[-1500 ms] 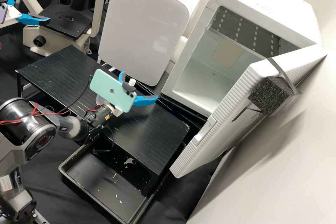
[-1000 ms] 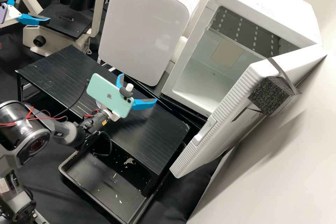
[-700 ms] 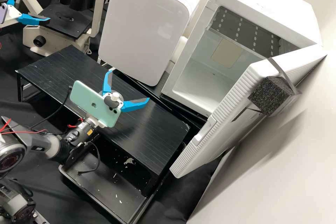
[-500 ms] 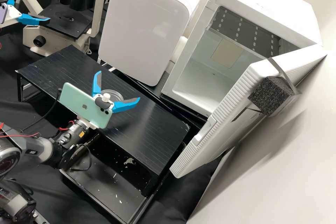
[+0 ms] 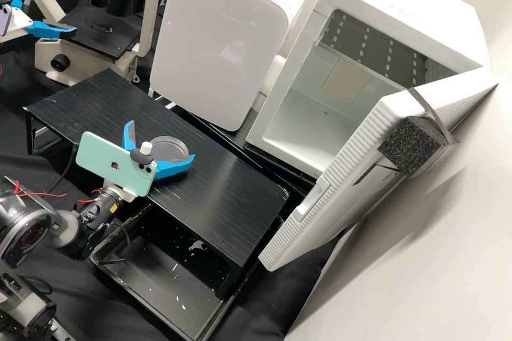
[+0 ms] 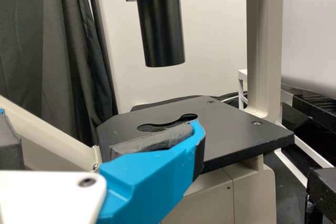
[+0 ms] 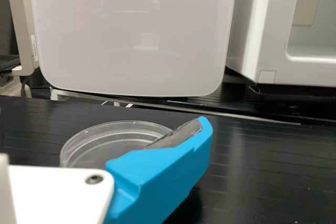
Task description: Place the petri dish in the incubator
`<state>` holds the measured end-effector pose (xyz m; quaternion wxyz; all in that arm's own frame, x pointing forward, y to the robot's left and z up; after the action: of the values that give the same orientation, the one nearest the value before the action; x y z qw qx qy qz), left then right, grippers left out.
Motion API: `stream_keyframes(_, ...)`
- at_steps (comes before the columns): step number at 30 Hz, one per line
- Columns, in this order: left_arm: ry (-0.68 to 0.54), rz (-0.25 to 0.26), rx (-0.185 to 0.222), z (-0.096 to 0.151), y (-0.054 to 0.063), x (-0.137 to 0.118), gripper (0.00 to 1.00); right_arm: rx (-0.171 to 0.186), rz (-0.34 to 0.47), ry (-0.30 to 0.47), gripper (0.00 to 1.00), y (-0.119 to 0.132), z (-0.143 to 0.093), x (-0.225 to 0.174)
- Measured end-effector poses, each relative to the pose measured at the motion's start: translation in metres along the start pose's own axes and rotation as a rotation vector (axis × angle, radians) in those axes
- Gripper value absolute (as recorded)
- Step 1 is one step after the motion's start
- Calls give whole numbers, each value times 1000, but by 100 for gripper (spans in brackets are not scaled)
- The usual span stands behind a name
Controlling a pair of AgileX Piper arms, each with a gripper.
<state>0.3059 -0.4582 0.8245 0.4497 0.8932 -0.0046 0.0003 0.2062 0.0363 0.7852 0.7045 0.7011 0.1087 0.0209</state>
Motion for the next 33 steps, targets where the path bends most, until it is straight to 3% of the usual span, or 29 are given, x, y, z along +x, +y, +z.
stream_keyframes(16,0,0,0,0,0,0,100,-1,48,-73,100,11,15,-2)
stream_keyframes(33,0,0,0,0,0,0,100,-4,62,-66,100,14,14,-3)
